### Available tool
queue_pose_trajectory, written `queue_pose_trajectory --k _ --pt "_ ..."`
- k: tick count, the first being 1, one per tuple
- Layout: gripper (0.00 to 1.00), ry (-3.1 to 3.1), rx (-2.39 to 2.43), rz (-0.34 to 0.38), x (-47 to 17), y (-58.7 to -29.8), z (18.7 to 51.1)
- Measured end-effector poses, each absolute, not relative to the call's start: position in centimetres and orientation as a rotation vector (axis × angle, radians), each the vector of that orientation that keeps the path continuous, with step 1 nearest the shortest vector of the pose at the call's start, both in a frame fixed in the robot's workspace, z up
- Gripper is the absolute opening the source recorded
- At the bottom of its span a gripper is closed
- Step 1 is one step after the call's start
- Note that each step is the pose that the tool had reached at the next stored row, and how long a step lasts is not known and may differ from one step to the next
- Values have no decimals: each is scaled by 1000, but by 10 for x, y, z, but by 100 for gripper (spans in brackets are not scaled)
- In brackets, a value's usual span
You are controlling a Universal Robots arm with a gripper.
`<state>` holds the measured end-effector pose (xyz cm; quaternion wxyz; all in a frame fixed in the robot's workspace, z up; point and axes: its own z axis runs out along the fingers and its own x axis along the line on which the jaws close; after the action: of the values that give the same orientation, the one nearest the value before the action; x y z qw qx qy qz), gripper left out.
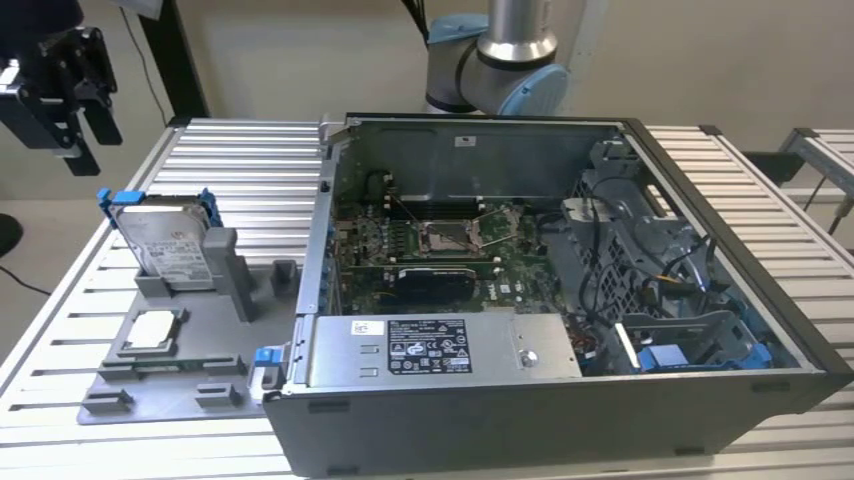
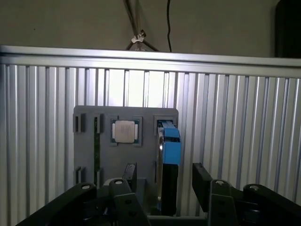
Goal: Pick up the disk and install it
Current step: 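Pick up the disk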
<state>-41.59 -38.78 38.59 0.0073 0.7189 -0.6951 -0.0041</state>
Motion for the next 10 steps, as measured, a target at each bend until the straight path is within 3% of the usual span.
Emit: queue_pose_trajectory --k 10 --pt "100 -2173 2249 -12 -416 -387 372"
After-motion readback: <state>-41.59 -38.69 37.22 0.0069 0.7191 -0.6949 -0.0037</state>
